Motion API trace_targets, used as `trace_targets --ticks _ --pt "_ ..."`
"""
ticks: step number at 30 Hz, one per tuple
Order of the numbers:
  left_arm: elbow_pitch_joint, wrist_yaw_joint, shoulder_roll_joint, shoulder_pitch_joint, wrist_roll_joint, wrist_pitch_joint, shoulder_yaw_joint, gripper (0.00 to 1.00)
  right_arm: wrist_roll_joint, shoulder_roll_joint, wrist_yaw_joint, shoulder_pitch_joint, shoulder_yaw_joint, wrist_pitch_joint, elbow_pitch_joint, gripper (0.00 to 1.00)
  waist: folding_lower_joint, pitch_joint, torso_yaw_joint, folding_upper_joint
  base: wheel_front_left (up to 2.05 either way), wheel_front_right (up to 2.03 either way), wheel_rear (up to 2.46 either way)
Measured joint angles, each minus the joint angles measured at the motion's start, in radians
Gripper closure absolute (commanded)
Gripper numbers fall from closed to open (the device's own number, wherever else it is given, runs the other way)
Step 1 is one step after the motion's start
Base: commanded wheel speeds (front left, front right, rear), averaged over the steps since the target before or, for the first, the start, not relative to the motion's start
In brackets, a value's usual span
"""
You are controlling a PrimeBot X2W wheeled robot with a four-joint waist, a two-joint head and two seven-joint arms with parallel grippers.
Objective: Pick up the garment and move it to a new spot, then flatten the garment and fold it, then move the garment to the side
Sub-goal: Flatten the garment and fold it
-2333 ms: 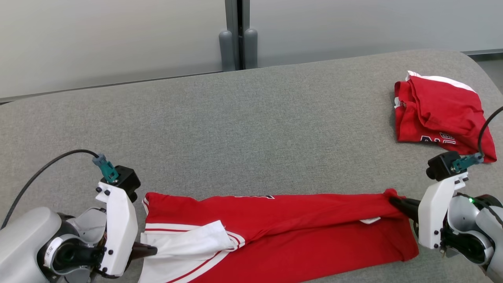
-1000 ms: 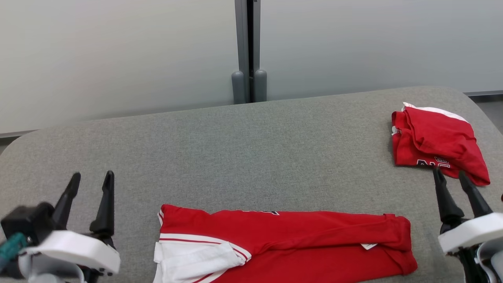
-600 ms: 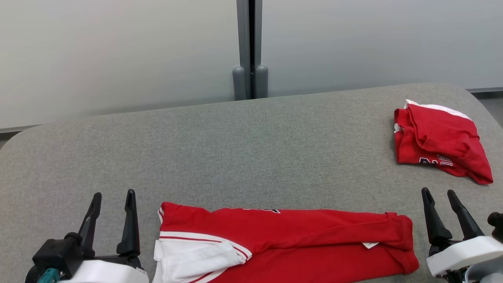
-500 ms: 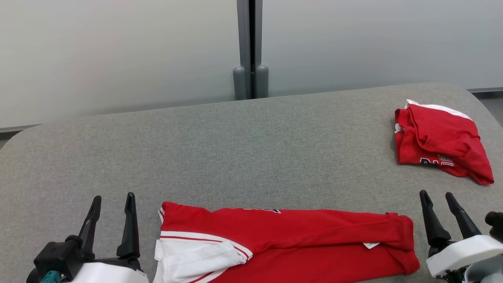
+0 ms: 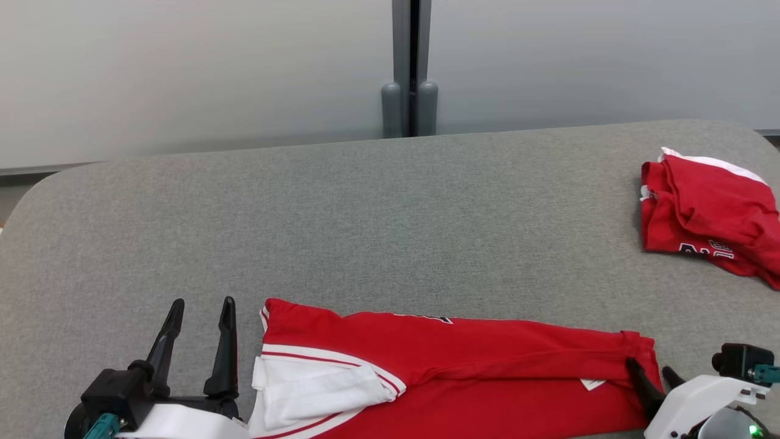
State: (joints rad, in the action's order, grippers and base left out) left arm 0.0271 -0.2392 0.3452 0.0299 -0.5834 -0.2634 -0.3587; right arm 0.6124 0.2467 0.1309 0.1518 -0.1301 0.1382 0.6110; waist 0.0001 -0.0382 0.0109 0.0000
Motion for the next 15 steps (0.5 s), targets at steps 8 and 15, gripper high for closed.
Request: trace_targets --ticks 8,15 --pt "-0.014 0.001 -0.003 -0.018 0.003 0.007 -0.015 0.0 0.007 -0.026 0.0 0.035 0.05 0.083 0.091 0.51 0.0 -0.018 -0.04 0.0 0.0 0.0 0.0" --pt "-0.014 -0.006 0.0 -0.018 0.003 0.013 -0.016 0.0 0.055 -0.045 0.0 0.037 0.017 0.116 0.063 1.0 0.0 -0.012 -0.054 0.0 0.0 0.0 0.0"
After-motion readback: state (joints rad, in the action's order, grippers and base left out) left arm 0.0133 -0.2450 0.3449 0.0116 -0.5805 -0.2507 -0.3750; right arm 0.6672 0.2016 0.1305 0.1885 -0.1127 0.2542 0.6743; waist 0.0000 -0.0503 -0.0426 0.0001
